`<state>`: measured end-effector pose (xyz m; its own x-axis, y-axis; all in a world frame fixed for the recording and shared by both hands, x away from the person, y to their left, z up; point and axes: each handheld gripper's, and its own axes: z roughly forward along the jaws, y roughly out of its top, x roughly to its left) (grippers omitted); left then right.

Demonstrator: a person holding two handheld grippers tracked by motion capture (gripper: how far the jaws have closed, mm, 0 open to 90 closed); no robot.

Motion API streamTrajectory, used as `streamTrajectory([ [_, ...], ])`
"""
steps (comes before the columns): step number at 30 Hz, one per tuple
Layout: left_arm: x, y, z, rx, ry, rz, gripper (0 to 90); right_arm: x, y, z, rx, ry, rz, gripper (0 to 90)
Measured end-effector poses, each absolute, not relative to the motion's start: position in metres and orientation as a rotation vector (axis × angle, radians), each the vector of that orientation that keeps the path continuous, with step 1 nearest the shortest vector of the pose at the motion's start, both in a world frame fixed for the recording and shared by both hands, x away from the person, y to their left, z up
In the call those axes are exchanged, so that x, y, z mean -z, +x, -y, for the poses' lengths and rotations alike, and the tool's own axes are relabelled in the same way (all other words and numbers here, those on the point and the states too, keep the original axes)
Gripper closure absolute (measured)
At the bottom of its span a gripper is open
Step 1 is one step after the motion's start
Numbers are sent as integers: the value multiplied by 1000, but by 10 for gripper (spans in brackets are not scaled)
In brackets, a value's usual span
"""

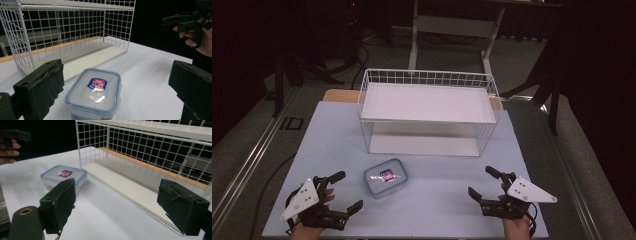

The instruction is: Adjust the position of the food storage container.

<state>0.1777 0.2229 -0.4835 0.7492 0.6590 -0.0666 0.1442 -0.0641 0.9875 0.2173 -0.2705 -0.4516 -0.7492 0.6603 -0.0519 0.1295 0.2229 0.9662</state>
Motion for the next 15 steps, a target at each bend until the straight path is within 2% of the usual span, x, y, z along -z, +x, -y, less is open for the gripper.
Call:
streamTrajectory([
  [8,467,174,-219,-456,1666,-584,9,445,212,262,-1593,681,-2029,148],
  [15,463,184,-217,-433,1753,-729,10,435,211,258,-1589,623,-1984,136],
])
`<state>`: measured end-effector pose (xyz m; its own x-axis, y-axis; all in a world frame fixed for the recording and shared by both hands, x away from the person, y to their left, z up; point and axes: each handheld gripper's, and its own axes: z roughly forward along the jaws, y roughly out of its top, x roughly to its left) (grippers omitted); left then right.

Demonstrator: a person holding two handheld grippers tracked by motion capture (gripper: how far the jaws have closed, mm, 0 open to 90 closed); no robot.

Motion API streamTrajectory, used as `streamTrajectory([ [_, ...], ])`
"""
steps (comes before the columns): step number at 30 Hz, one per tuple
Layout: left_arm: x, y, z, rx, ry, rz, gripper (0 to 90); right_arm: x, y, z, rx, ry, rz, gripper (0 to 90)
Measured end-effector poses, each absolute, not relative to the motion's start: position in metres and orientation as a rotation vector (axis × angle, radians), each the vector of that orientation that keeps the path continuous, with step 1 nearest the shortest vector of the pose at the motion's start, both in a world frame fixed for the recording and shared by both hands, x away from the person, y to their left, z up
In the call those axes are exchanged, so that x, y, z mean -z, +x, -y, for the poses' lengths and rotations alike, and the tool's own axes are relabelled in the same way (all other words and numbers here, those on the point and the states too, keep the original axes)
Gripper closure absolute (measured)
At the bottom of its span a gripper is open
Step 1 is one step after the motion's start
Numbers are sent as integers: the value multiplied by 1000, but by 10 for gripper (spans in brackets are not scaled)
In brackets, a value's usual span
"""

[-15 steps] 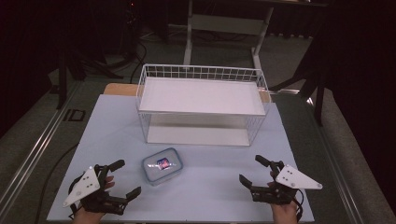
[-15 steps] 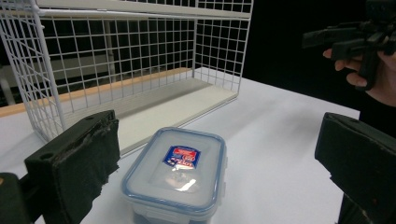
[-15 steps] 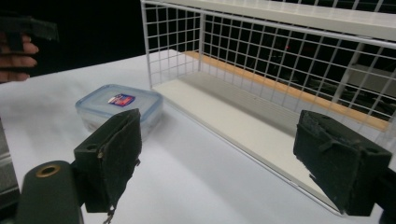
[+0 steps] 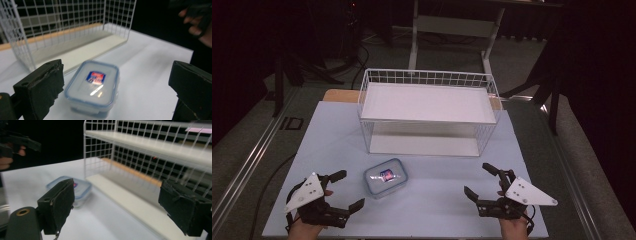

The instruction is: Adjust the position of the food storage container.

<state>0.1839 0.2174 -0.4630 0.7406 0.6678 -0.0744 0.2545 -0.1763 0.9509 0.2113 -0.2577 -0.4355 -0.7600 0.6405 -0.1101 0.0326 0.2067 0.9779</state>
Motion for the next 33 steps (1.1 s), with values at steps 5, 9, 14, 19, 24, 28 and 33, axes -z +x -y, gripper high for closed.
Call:
streamTrajectory([
  [5,462,189,-222,-382,1757,-763,9,428,205,258,-1588,604,-1929,134],
  [9,464,193,-235,-348,1720,-785,9,427,206,258,-1623,617,-1933,134],
  [14,473,194,-241,-377,1744,-825,10,428,210,258,-1655,648,-1938,134],
  [19,488,198,-244,-349,1860,-828,206,430,213,257,-1642,654,-1954,134],
  [24,503,203,-239,-380,2033,-860,524,432,214,257,-1674,655,-1971,136],
  [28,510,207,-236,-370,2081,-889,709,431,214,256,-1675,655,-1968,137],
  [33,523,218,-226,-333,2152,-891,900,433,215,255,-1677,656,-1972,136],
])
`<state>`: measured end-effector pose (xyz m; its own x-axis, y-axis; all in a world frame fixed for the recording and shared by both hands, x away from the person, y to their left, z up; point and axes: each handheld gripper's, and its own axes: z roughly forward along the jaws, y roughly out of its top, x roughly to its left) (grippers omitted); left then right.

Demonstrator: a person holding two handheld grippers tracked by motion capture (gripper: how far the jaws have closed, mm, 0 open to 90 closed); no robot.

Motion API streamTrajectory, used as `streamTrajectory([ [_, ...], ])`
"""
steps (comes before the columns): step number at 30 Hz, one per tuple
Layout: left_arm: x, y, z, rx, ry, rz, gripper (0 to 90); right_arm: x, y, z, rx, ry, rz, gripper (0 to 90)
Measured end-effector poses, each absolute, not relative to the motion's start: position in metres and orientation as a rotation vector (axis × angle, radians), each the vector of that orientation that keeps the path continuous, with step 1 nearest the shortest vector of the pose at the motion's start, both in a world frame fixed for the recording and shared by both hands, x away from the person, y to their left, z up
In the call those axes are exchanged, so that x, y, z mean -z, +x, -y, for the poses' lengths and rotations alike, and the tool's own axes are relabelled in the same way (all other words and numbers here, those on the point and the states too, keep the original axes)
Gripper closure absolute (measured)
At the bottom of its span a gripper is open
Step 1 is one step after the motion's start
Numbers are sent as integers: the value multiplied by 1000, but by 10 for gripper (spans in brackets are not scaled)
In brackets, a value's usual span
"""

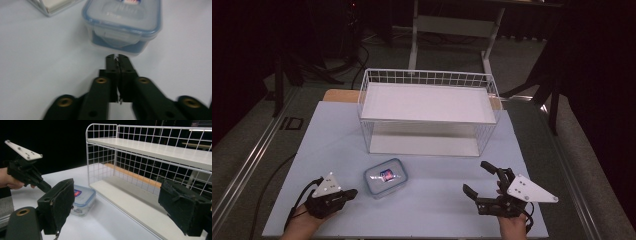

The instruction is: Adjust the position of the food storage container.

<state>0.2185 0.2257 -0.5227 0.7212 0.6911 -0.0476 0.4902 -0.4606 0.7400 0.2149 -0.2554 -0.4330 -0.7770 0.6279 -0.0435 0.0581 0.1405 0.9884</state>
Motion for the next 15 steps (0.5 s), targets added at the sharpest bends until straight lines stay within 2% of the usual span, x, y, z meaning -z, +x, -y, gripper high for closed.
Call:
streamTrajectory([
  [8,532,235,-208,-261,2207,-886,900,434,216,253,-1658,633,-1991,137],
  [15,531,245,-205,-283,2161,-926,900,435,217,254,-1659,645,-2002,139],
])
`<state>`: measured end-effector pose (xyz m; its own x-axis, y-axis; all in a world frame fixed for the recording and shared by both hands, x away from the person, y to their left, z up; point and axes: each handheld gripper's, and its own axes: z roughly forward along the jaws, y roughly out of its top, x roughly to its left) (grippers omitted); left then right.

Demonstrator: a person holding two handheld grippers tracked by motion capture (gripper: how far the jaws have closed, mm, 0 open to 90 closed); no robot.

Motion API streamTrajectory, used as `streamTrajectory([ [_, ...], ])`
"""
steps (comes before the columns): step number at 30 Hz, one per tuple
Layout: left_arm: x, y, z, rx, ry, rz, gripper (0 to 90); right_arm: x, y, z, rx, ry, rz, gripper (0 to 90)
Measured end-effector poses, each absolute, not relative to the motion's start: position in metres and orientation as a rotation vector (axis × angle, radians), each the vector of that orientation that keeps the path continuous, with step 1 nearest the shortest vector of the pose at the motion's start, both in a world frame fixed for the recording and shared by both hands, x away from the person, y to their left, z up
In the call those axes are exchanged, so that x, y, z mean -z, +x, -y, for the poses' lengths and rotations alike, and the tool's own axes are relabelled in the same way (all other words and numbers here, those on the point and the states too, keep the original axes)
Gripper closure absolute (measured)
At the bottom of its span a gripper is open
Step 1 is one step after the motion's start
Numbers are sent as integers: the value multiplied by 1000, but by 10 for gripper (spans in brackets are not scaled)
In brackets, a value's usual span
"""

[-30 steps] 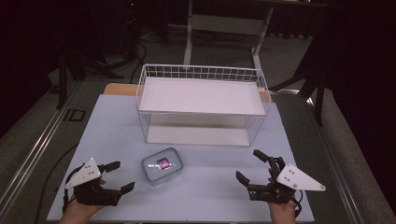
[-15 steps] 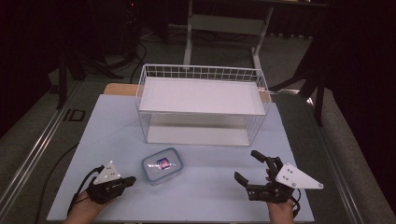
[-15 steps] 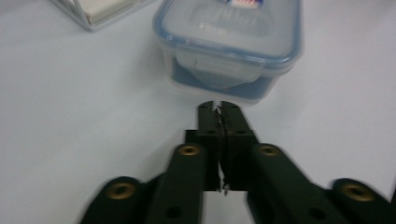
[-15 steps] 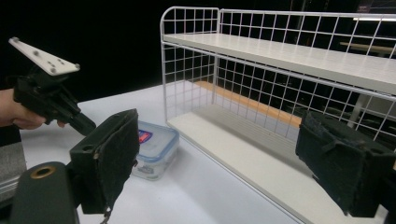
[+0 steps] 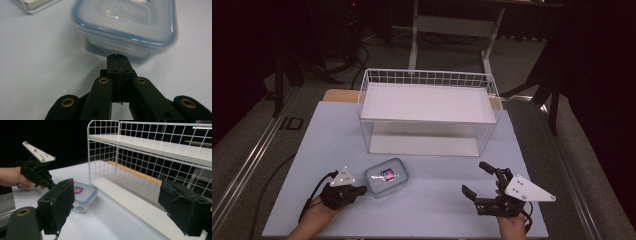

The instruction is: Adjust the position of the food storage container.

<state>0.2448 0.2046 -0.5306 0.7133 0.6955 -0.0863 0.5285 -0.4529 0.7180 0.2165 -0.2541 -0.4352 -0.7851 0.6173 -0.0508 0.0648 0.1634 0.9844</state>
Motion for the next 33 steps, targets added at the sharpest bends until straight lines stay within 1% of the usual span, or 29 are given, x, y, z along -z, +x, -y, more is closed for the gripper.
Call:
streamTrajectory([
  [3,529,251,-203,-319,2170,-937,900,435,217,254,-1653,635,-2017,139],
  [6,530,259,-200,-329,2173,-953,900,435,216,254,-1655,637,-2022,139],
  [10,530,267,-193,-316,2163,-950,900,436,216,253,-1651,636,-2028,139],
  [20,531,284,-173,-337,2153,-956,900,438,216,252,-1655,625,-2056,140],
  [33,533,309,-144,-312,2127,-966,900,443,217,249,-1655,625,-2080,140],
])
